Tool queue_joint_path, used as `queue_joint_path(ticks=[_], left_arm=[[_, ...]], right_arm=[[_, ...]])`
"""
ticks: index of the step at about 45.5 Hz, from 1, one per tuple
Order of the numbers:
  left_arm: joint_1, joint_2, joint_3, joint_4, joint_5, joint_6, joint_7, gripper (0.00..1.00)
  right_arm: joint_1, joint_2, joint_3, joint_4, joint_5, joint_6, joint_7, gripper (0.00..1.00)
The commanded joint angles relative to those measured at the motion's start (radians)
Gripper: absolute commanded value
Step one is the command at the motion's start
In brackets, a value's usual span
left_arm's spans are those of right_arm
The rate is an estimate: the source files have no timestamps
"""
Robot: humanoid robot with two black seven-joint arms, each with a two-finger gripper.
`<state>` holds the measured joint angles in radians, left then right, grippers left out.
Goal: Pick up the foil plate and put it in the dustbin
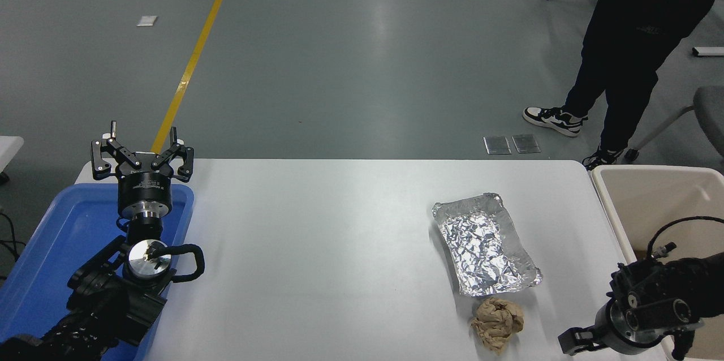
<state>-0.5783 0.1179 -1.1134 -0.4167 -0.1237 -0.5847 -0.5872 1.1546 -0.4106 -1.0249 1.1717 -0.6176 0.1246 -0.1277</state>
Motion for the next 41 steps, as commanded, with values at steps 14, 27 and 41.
queue_joint_path(ticks=[14,27,41], left_arm=[[-0.002,0.003,0.018,-0.001,0.001,0.0,0.0,0.99],[-0.002,0.005,0.018,-0.001,0.001,-0.001,-0.002,0.99],[0.0,0.005,0.02,-0.001,0.001,-0.001,0.0,0.99]], right_arm=[[0.013,0.016,0.009,-0.011,0.007,-0.007,0.0,1.0],[0.158,-0.039,-0.03,0.075,0.01,0.007,0.0,1.0],[0.583,-0.142,-0.205,0.35,0.013,0.041,0.0,1.0]])
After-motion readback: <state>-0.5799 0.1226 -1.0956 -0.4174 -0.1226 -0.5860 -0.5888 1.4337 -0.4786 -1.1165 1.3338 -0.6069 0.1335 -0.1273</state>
